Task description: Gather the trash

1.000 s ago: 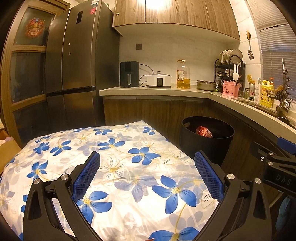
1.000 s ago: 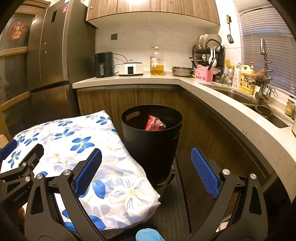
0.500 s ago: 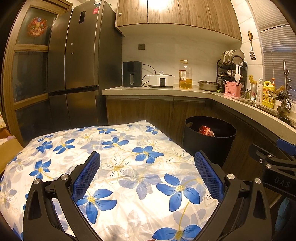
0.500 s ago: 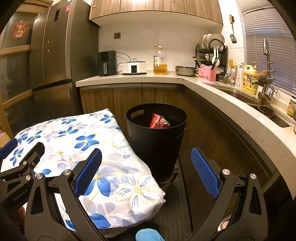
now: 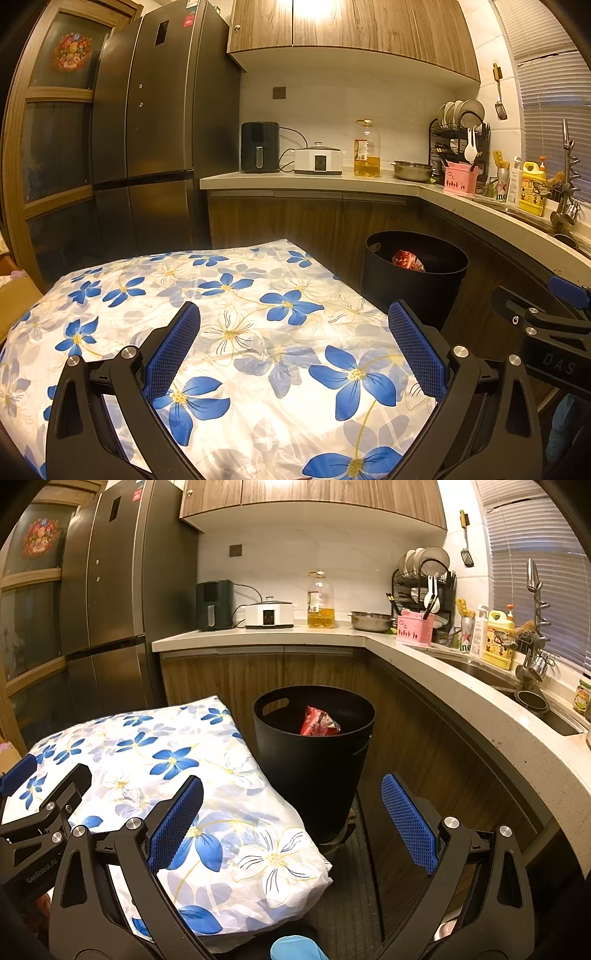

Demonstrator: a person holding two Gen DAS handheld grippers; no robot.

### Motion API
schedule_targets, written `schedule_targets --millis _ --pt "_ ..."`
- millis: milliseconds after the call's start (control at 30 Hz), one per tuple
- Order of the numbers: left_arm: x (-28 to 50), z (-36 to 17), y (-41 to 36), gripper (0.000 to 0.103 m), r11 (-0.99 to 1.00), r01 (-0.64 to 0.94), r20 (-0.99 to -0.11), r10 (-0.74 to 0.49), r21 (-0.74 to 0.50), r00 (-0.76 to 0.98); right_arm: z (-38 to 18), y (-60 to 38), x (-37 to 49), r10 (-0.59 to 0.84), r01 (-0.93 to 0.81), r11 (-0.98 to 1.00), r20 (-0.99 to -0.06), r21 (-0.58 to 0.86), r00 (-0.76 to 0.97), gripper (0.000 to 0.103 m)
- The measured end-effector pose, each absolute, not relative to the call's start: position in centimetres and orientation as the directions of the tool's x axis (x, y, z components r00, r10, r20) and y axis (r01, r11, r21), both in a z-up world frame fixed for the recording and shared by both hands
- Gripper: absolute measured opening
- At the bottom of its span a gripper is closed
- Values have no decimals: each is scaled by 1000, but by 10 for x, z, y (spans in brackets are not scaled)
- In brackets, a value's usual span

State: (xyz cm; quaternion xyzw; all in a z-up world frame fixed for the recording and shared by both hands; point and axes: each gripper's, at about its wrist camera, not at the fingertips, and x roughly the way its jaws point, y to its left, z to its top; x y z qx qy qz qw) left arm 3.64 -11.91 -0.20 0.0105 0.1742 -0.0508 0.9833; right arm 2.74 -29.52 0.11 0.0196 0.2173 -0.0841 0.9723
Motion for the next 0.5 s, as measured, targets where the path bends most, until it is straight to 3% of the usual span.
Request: schedule_targets --millis 500 --pt "36 -1 -119 97 994 109 -342 -100 7 934 1 -294 27 -155 174 985 -426 4 891 96"
